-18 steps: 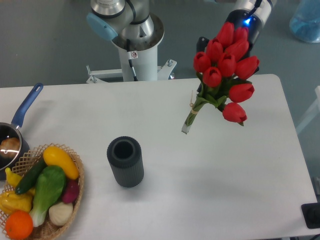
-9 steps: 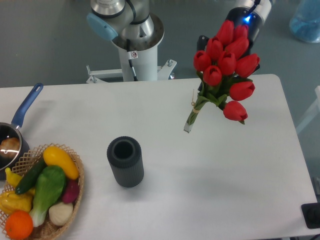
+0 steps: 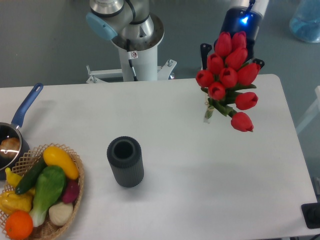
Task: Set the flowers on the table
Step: 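Carry the red tulip bunch in the gripper, swinging it downward beside the vase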
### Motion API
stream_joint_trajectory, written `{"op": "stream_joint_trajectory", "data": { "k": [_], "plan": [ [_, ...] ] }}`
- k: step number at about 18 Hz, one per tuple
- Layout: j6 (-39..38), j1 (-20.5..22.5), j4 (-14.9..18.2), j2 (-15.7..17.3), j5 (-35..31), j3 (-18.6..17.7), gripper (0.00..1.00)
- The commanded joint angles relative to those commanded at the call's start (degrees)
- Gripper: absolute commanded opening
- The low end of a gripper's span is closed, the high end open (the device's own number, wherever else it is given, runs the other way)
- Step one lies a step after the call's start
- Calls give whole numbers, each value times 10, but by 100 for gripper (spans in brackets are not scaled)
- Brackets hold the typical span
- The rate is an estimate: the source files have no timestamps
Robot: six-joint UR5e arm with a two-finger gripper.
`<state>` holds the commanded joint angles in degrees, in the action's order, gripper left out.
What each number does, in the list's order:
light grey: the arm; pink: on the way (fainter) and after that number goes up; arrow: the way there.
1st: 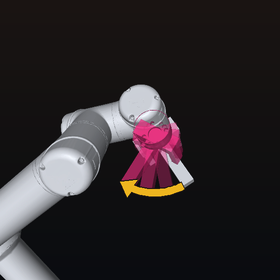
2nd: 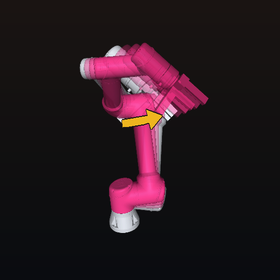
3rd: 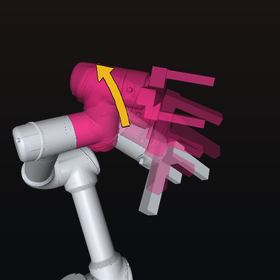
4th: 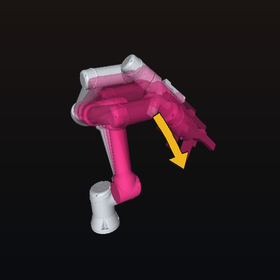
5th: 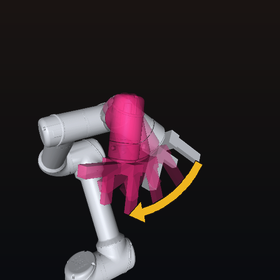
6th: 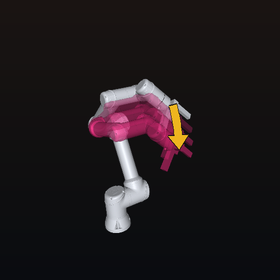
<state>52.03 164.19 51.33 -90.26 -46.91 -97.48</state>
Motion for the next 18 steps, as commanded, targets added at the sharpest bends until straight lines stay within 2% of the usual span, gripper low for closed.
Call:
{"op": "stream_joint_trajectory", "data": {
  "k": [2,3,6,8,11,15,18],
  "plan": [
    [1,-18,2,-3,-81,-4,40],
    [3,-43,2,-16,-150,-4,40],
    [-3,-99,4,-45,-287,-3,40],
    [-3,-127,4,-63,-323,-3,42],
    [-4,-138,8,-80,-352,-7,41],
    [-7,-161,7,-96,-397,-33,41],
    [-40,-168,6,-111,-400,-33,41]
  ]
}}
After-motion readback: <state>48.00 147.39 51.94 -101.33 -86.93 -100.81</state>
